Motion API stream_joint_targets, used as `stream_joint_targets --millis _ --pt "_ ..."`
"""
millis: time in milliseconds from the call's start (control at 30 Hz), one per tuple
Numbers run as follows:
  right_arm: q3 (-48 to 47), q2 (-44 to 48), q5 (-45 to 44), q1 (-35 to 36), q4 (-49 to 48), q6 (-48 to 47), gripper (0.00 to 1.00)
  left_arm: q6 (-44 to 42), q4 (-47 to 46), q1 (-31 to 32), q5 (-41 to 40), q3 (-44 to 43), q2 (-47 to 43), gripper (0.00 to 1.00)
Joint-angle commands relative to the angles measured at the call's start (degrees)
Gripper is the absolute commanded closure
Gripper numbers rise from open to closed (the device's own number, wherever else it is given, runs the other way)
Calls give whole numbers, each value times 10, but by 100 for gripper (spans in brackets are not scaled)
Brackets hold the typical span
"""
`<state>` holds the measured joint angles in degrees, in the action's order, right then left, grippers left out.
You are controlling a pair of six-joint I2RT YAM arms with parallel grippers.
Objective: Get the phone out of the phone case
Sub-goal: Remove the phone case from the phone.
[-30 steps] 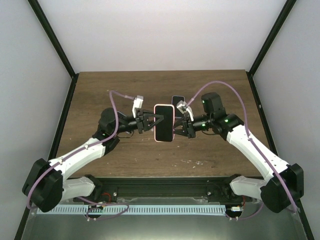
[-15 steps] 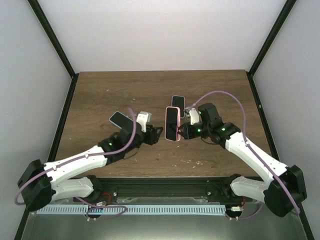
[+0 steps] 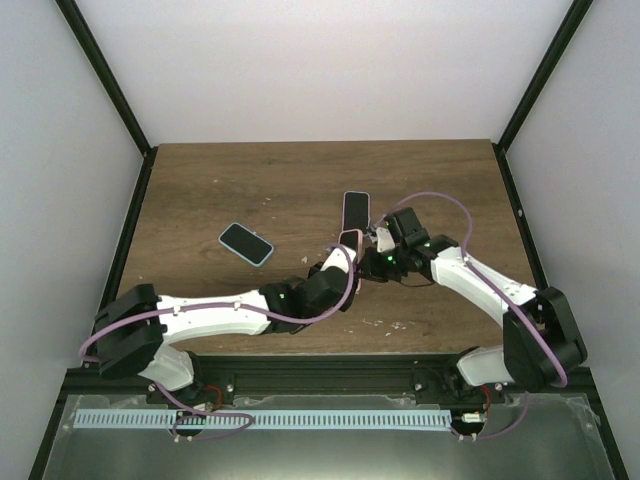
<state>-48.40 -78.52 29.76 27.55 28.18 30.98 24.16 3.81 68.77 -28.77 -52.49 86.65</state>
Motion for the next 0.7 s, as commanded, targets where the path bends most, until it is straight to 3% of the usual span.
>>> stream_joint_targets --millis 0,233,467,667 --pt "-20 1 52 -9 -31 20 99 -26 14 1 -37 -20 30 49" --pt "-15 0 69 -17 -39 25 99 -19 11 2 -25 -12 61 45" --pt "-12 -1 81 -21 -39 24 99 -30 48 9 -91 -25 81 53" --pt "-10 -3 90 -28 -40 23 99 -78 59 22 -133 -42 97 74"
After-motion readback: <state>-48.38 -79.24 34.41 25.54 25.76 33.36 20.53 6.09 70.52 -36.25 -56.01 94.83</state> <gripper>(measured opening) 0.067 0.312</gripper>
